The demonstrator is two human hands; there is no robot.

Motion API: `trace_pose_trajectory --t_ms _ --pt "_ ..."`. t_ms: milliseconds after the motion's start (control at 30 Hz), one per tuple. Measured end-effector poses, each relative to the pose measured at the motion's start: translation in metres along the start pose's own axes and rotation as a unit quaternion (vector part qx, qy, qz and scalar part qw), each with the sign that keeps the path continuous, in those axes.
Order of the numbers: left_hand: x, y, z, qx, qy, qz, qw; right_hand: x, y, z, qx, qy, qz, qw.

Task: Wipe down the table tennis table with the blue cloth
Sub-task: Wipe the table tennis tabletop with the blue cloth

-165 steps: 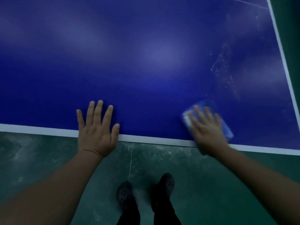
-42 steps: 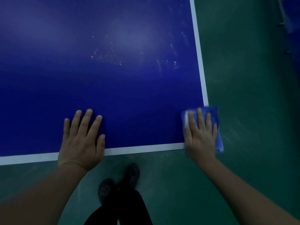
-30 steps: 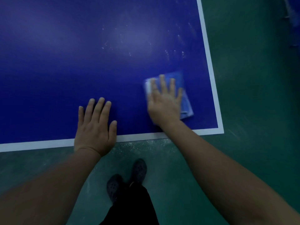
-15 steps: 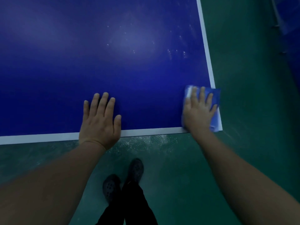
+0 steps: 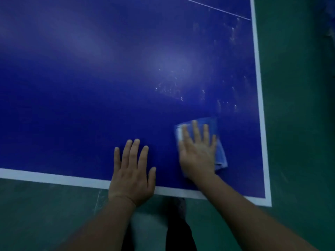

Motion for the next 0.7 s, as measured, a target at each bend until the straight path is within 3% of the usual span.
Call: trace_pose_trajectory --t_ms 67,200,300,367,433,500,633,700 --pt "-0.003 0.001 0.004 -0.019 0.007 -0.019 1.000 0.015 -0.026 0.063 -0.100 -0.003 0.024 0.995" --pt "-0.006 0.002 0.008 -0.050 0.021 -0.043 0.998 0.031 -0.079 0.171 -0.219 -0.035 0.035 0.975" --pt "-0.004 0.003 0.007 -0.058 0.005 -0.040 0.998 0.034 -0.114 0.222 -0.248 -0.051 0.044 0.967" --pt "-0.004 0.002 0.004 -0.048 -0.001 -0.037 0.998 0.030 -0.140 0.223 -0.243 -0.050 0.046 0.968" --pt "-0.005 0.001 0.000 -0.036 -0.019 -0.037 0.998 0.013 -0.169 0.179 -0.202 -0.046 0.026 0.978" --pt "-0.005 0.001 -0.002 -0.031 -0.035 -0.018 0.999 -0.010 -0.188 0.092 -0.132 -0.009 -0.001 0.991" --pt "-0.001 -0.001 -0.002 -0.043 -0.051 0.018 0.998 -0.075 -0.189 -0.132 0.085 -0.011 -0.039 0.996" --pt "-0.005 0.001 -0.001 -0.067 -0.043 0.010 0.997 -0.091 -0.177 -0.186 0.171 -0.044 -0.046 0.983"
Point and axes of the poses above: each hand's wrist, its own y-axis away from the middle knuckle, its own x-axis out of the palm, z = x × y, the point moved 10 cm from there along -y, towards the middle knuckle, and after that the axes turned 9 degrees about -y, right-handed, at the moved point
